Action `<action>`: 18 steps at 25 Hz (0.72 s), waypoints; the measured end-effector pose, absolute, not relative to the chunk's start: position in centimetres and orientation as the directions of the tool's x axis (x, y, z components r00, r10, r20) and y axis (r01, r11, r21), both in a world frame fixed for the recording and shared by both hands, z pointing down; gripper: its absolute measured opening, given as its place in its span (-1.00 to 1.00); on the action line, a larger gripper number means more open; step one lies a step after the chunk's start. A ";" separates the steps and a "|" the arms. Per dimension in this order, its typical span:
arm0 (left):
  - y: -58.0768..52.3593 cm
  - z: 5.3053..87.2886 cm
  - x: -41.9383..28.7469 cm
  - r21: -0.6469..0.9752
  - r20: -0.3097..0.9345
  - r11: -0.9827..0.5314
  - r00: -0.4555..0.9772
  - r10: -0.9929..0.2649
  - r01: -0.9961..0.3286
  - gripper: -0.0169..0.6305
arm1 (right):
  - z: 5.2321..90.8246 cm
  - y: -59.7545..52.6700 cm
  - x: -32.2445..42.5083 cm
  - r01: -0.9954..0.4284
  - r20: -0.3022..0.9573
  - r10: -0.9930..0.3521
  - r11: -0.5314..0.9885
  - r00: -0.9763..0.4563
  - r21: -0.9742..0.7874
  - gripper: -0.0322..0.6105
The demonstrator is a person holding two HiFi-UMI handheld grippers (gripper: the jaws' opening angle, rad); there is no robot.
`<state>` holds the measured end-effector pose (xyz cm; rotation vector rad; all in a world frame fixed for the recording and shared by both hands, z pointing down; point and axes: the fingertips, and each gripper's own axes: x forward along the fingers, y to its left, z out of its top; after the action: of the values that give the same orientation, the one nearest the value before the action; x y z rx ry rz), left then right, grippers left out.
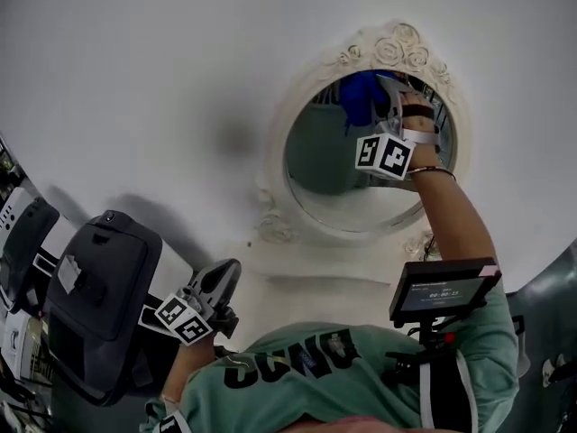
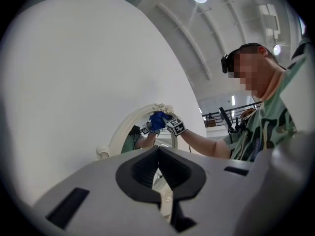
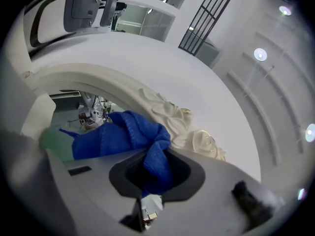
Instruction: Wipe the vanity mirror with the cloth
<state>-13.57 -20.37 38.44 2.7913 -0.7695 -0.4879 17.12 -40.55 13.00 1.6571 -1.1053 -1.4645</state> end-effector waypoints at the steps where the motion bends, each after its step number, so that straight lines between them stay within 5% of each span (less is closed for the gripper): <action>1: -20.4 38.3 -13.7 0.281 -0.269 -0.843 0.806 -0.528 -0.459 -0.92 | 12.3 -40.7 17.3 -0.156 -0.439 -0.898 -0.438 0.025 0.885 -0.75; 13: -21.1 38.1 -13.1 0.304 -0.263 -0.844 0.813 -0.520 -0.442 -0.91 | 12.7 -41.1 17.1 -0.093 -0.484 -0.874 -0.485 0.039 0.869 -0.76; 18: -20.8 39.3 -12.0 0.327 -0.211 -0.839 0.831 -0.514 -0.436 -0.91 | 19.2 -41.4 16.6 -0.095 -0.435 -0.901 -0.433 0.009 0.896 -0.76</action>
<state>-12.01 -20.83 39.27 2.7476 -0.7265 -0.4259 16.65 -41.36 19.20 1.6037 -1.0428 -1.4978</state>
